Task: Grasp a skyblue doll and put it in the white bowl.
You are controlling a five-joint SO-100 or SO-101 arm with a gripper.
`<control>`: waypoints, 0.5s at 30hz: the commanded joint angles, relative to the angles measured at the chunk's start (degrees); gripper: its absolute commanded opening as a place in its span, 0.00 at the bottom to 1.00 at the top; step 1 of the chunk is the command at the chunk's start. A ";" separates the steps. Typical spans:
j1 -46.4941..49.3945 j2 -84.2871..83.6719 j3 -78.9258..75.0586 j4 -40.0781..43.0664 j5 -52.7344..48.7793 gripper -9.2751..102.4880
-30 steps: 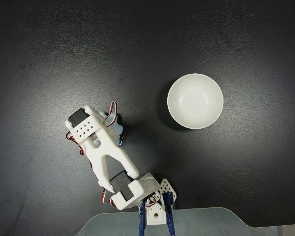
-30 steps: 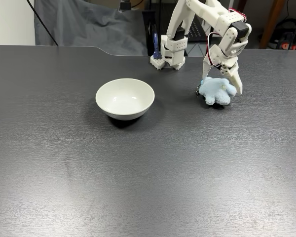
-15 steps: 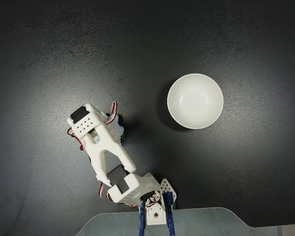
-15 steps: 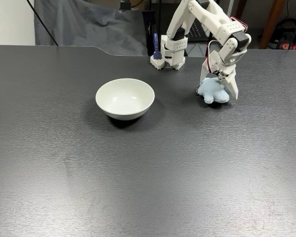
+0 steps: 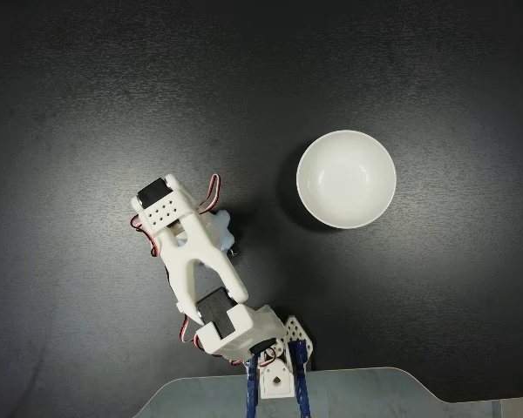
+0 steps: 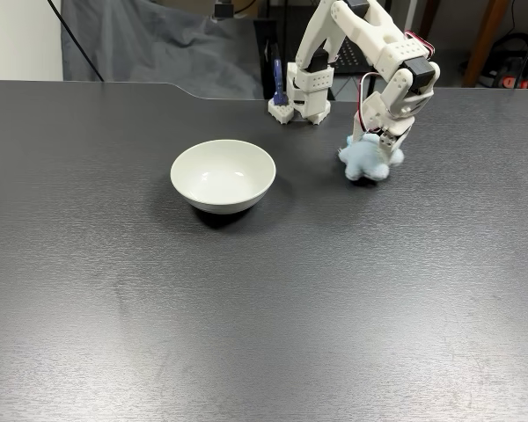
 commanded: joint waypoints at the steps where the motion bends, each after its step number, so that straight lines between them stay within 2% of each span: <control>1: 0.18 1.85 -2.11 0.70 0.53 0.12; 7: -0.09 4.57 -2.81 1.23 0.53 0.07; 11: -0.09 20.48 -3.96 6.77 0.53 0.07; 15: 0.62 36.91 -7.47 7.47 0.53 0.07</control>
